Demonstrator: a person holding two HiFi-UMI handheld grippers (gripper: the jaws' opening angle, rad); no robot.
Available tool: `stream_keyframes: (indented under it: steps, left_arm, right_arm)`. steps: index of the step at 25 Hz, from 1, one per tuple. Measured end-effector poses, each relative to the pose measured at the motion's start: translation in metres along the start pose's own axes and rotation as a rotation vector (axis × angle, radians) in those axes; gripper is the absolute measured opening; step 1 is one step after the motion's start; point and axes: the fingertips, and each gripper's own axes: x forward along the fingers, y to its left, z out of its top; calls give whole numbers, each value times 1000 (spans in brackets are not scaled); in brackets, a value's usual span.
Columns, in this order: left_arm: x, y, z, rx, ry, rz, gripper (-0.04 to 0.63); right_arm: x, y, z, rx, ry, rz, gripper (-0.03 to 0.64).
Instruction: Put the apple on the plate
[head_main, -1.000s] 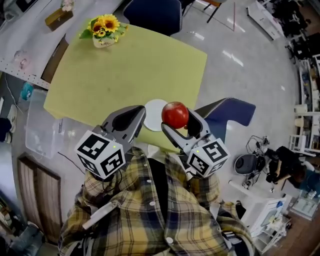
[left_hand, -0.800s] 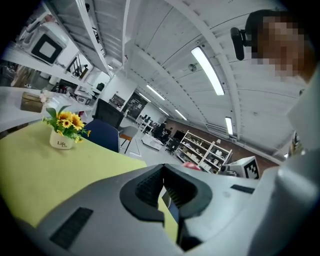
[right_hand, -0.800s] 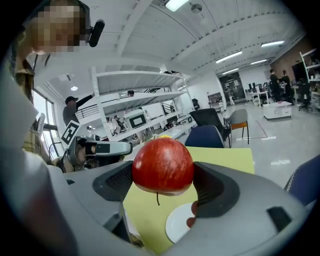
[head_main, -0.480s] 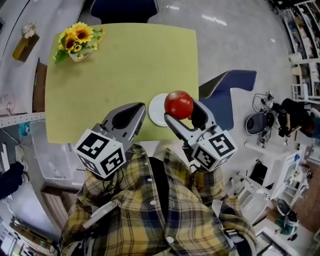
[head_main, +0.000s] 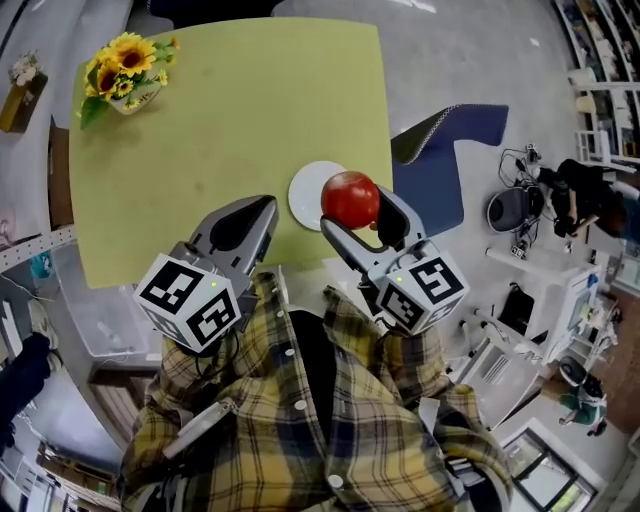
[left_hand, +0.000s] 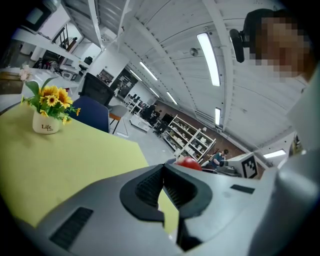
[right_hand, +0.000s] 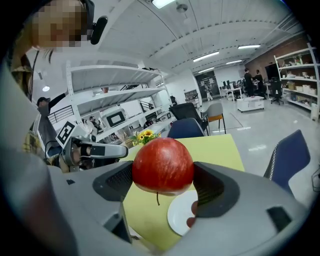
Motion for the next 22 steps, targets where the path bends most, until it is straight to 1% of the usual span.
stream_keyframes:
  steps: [4, 10, 17, 22]
  left_arm:
    - [5, -9, -2, 8, -12, 22, 8]
    - [4, -18, -3, 3, -33, 48, 8]
    - [0, -25, -4, 20, -48, 79, 8]
    - [-4, -27, -7, 24, -42, 99, 8]
  right_arm:
    - [-2, -11, -4, 6, 10, 24, 365]
    - [3, -23, -16, 18, 60, 46, 365]
    - [16, -35, -43, 13, 146, 52, 365]
    - [31, -44, -63, 36, 197, 56, 365]
